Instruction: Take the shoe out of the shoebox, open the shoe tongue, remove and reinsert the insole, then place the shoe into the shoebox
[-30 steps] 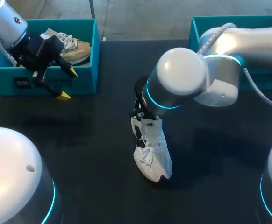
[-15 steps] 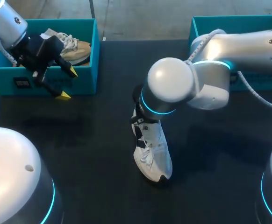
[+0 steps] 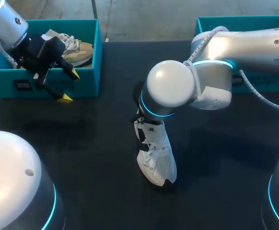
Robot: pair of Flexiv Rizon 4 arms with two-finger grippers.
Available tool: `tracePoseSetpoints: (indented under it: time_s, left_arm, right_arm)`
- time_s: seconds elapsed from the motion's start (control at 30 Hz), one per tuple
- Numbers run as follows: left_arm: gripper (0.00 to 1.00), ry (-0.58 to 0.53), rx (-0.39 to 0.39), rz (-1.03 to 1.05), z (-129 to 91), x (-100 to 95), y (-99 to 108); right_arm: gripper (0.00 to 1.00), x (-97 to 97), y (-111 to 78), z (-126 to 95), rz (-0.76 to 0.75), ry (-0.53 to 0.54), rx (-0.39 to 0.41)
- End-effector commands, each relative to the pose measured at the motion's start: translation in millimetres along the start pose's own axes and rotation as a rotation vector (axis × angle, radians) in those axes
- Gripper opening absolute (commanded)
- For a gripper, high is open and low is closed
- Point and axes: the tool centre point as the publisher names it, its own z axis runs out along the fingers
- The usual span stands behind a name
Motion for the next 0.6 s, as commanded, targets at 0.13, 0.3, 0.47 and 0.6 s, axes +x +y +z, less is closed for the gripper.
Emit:
tracePoseSetpoints:
  time_s: [0.13,0.3,0.47,0.6]
  left_arm:
    - [1.00,0.000,-0.003,0.000,0,0.7,0]
    - [1.00,0.000,-0.003,0.000,0,0.7,0]
    - [1.00,0.000,-0.003,0.000,0,0.7,0]
    - [1.00,0.000,-0.003,0.000,0,0.7,0]
  right_arm:
    - [0.00,0.5,7.9,-6,-0.011,-0.001,-0.020]
    - [0.00,-0.2,13.2,6,-0.011,-0.013,-0.057]
    - [0.00,2.3,10.8,25,-0.020,-0.024,-0.053]
    - [0.00,4.3,7.2,36,-0.031,-0.033,-0.044]
